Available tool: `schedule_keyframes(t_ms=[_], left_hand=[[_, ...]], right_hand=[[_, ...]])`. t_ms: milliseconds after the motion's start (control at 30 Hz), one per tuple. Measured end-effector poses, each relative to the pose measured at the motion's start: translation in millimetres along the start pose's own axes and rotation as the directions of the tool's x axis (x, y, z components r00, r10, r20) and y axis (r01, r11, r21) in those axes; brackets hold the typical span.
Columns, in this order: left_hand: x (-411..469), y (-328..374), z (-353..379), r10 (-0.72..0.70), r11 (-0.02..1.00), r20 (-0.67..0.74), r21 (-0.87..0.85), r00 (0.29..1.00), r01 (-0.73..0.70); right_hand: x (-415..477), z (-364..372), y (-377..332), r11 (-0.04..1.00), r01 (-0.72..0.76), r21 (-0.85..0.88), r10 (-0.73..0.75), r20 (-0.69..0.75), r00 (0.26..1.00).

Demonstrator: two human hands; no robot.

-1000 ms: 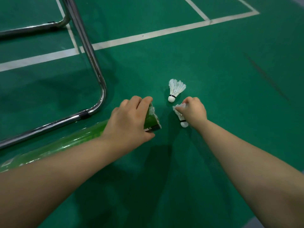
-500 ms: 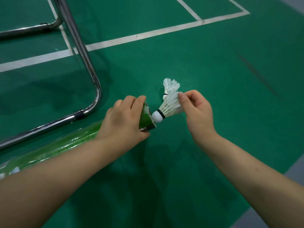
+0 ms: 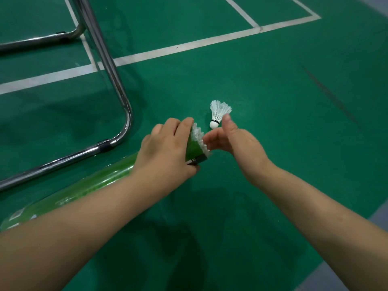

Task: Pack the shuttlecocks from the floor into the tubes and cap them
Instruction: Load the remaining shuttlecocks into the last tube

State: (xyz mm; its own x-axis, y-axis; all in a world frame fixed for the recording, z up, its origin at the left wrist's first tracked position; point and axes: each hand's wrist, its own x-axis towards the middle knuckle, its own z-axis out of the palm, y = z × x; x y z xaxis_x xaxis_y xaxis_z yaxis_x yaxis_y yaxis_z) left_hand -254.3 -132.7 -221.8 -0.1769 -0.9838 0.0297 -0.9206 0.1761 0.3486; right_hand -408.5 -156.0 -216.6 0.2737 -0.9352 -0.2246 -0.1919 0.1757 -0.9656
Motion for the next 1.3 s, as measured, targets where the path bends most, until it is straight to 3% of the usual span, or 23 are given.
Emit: schedule_keyframes(t_ms=[100, 167, 300, 433, 467, 533, 633, 700, 767, 867, 1000, 1133, 1300], left_hand=[[-0.7, 2.8, 0.4, 0.01, 1.0, 0.003, 0.016, 1.0, -0.01], [0.0, 4.5, -1.2, 0.005, 1.0, 0.007, 0.011, 1.0, -0.005], [-3.8, 5.0, 6.4, 0.029, 0.999, -0.02, 0.041, 0.999, -0.028], [-7.1, 4.6, 19.5, 0.038, 0.998, -0.077, 0.047, 0.996, -0.035], [-4.2, 6.6, 17.4, 0.024, 0.998, -0.071, 0.053, 0.997, -0.02], [3.0, 10.0, 11.0, -0.028, 0.998, -0.035, 0.056, 0.999, 0.03], [12.2, 7.9, 6.1, -0.037, 0.998, -0.007, 0.05, 0.999, 0.037], [15.5, 4.0, 5.3, -0.043, 0.998, -0.008, 0.039, 0.999, 0.043], [18.7, 1.6, 6.4, -0.051, 0.998, -0.014, 0.031, 0.999, 0.052], [24.6, 0.5, 9.1, -0.063, 0.998, -0.017, 0.029, 0.998, 0.063], [26.5, 0.5, 12.0, -0.073, 0.997, -0.012, 0.038, 0.997, 0.073], [27.6, 0.9, 14.9, -0.076, 0.996, -0.003, 0.042, 0.997, 0.076], [28.8, 1.1, 17.1, -0.09, 0.996, 0.032, 0.024, 0.995, 0.089]], right_hand=[[3.3, -1.0, -0.3, 0.992, -0.018, -0.127, 0.045, 0.214, 0.976], [6.9, -0.8, 0.4, 0.992, -0.042, -0.121, 0.082, 0.356, 0.931], [13.1, 3.1, -4.8, 0.979, -0.108, -0.175, 0.192, 0.587, 0.786], [16.5, 4.4, -10.3, 0.952, -0.147, -0.268, 0.297, 0.699, 0.651], [19.5, 2.8, -12.1, 0.955, -0.147, -0.259, 0.29, 0.69, 0.664], [32.8, -3.4, -17.0, 0.964, -0.187, -0.189, 0.262, 0.561, 0.785], [70.6, -31.0, -12.2, 0.951, -0.256, -0.171, 0.283, 0.157, 0.946], [94.3, -49.8, -0.2, 0.925, -0.302, -0.232, 0.295, -0.064, 0.953], [114.0, -61.3, 18.2, 0.889, -0.358, -0.286, 0.316, -0.183, 0.931], [135.9, -68.6, 49.2, 0.728, -0.396, -0.56, 0.247, -0.324, 0.913], [146.6, -63.9, 70.4, 0.531, -0.375, -0.76, 0.177, -0.333, 0.926], [151.4, -57.4, 70.7, 0.541, -0.306, -0.783, 0.162, -0.26, 0.952], [161.4, -56.9, 73.2, 0.428, -0.219, -0.877, 0.179, -0.155, 0.972]])
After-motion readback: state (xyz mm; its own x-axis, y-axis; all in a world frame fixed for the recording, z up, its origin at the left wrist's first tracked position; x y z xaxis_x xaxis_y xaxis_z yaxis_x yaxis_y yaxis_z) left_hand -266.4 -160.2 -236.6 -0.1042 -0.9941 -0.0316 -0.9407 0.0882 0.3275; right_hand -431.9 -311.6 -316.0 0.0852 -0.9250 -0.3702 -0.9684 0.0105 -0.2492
